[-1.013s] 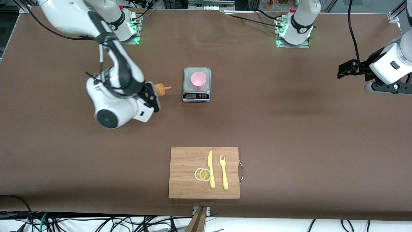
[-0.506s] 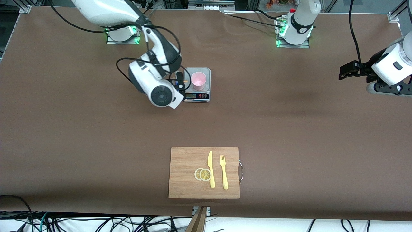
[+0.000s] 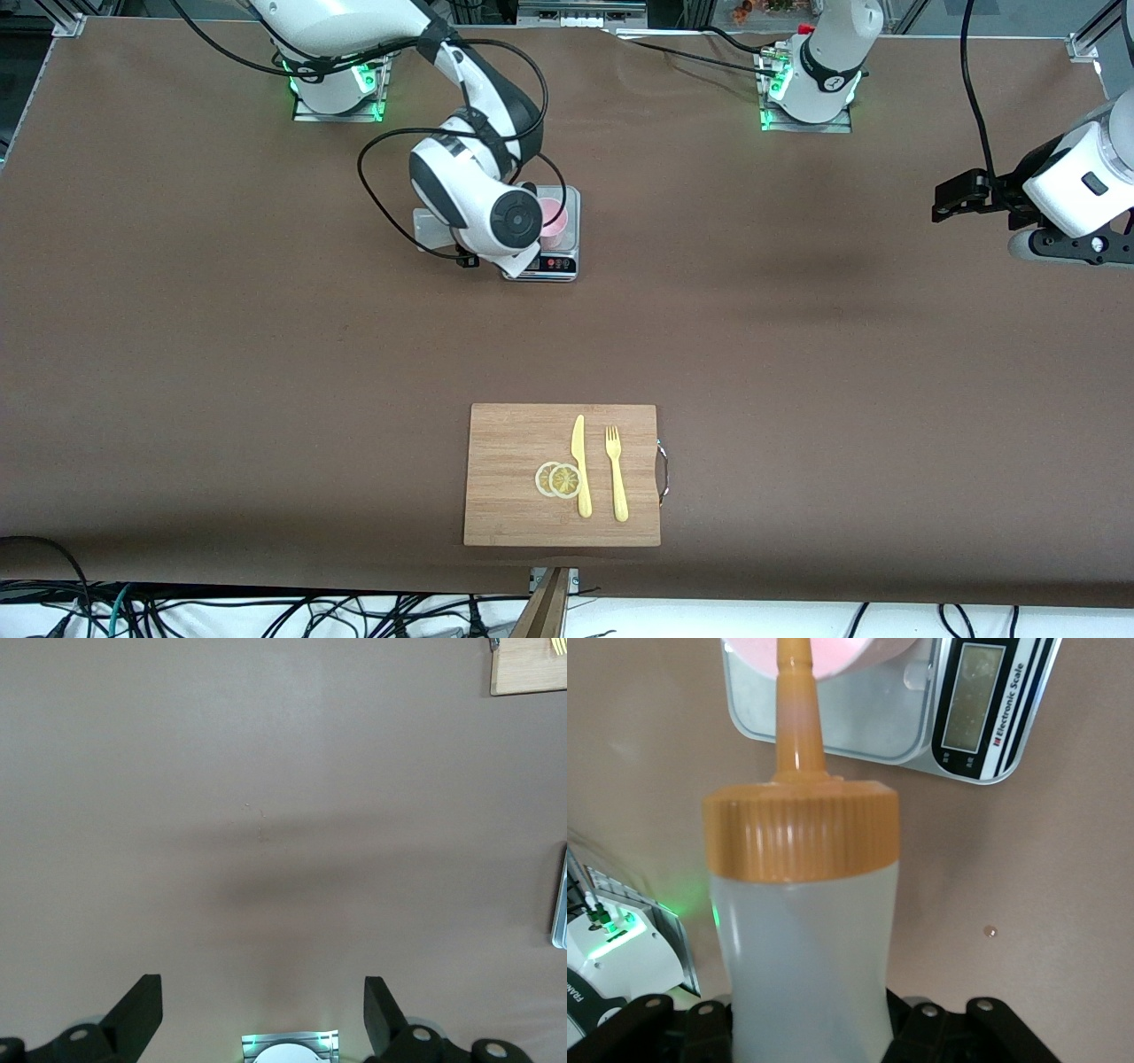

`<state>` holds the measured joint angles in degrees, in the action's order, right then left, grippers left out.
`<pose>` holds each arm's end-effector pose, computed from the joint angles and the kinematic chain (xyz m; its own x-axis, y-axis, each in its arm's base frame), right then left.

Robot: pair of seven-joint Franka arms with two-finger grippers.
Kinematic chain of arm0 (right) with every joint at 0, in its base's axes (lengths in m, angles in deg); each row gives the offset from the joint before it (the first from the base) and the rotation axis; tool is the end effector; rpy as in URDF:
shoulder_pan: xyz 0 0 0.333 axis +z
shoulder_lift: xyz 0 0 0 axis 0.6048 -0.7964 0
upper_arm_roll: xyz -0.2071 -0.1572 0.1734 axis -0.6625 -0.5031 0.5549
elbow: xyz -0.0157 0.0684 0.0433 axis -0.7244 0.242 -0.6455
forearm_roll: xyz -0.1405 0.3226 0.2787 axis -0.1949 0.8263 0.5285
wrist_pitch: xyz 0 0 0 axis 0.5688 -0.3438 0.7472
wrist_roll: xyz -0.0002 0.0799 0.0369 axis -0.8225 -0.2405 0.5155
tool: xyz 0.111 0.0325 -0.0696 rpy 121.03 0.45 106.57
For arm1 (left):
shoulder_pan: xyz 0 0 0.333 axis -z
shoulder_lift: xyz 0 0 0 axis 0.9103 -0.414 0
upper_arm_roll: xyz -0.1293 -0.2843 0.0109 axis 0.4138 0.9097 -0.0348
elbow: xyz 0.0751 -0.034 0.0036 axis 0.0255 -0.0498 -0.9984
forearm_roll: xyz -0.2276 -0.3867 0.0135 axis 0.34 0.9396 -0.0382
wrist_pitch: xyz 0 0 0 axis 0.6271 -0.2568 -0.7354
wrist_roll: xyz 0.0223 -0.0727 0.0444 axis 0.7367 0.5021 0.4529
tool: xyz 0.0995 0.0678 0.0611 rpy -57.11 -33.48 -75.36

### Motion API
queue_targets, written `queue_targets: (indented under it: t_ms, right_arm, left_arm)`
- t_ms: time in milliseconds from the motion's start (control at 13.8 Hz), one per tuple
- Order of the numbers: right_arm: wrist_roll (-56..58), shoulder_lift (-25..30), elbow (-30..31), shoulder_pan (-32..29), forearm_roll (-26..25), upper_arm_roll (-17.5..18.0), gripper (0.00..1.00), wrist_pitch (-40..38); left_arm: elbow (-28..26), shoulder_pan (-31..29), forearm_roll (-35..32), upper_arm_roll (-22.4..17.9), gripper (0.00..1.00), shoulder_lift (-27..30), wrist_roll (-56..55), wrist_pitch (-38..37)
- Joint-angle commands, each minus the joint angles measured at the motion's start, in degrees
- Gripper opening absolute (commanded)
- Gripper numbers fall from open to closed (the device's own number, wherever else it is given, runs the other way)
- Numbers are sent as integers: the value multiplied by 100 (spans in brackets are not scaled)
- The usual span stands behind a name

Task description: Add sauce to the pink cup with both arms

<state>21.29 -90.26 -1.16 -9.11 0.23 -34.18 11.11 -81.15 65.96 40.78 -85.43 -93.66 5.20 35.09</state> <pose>0.4969 0.4322 0.2304 -0.2269 0.9059 -0.3576 0.9071 0.0629 -0.4161 0.6158 -0.0271 0.5583 0.9789 -0.0688 -0.1922 -0.0667 -0.9976 0.0172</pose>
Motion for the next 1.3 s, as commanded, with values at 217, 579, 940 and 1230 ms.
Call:
queue_targets:
  t_ms: [217, 579, 940, 1230]
  right_arm:
    - [-507, -5, -118, 169, -642, 254, 0, -127]
    - [-982, -5, -118, 433, -1030, 288, 0, -258]
    - [-1141, -5, -180, 460, -1390, 500, 0, -505]
    - [-1351, 4, -180, 591, -1540, 508, 0, -662]
  left_arm:
    - [186, -24, -60, 32, 100, -85, 115, -98]
    - [195, -32, -60, 32, 100, -85, 115, -98]
    - [195, -32, -60, 32, 100, -111, 115, -98]
    - [230, -32, -60, 32, 100, -120, 115, -98]
